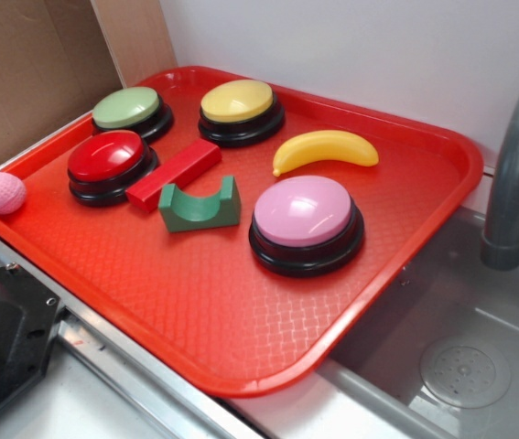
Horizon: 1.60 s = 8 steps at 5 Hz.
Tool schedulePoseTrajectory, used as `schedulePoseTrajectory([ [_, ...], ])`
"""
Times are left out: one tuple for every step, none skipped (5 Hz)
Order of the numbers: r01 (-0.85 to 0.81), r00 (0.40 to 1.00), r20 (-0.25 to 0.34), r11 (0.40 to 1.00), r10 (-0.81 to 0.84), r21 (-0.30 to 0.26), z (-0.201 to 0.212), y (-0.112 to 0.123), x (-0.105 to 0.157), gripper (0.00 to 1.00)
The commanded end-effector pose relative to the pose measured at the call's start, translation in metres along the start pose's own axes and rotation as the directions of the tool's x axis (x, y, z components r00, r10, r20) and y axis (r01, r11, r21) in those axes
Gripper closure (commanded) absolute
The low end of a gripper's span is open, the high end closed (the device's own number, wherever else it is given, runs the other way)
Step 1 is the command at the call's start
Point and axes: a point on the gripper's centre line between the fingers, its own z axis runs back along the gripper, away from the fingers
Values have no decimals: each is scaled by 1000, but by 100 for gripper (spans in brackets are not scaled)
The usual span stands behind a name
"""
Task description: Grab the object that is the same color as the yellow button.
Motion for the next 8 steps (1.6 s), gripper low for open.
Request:
schedulePoseTrajectory([
  [0,1000,0,1000,0,0,0,0,0,0],
  [23,1000,9,1000,-23,13,-19,-1,31,0],
  [81,997,17,996,-82,45,-44,-10,69,0],
  [88,994,66,994,-92,63,-78,-20,111,0],
  [130,991,29,990,-132,60,-119,-26,150,0],
  [211,977,24,978,-211,8,-155,-34,183,0],
  [282,959,-4,959,-282,-22,-186,-43,205,0],
  [326,944,-32,944,-328,-53,-208,-48,213,0],
])
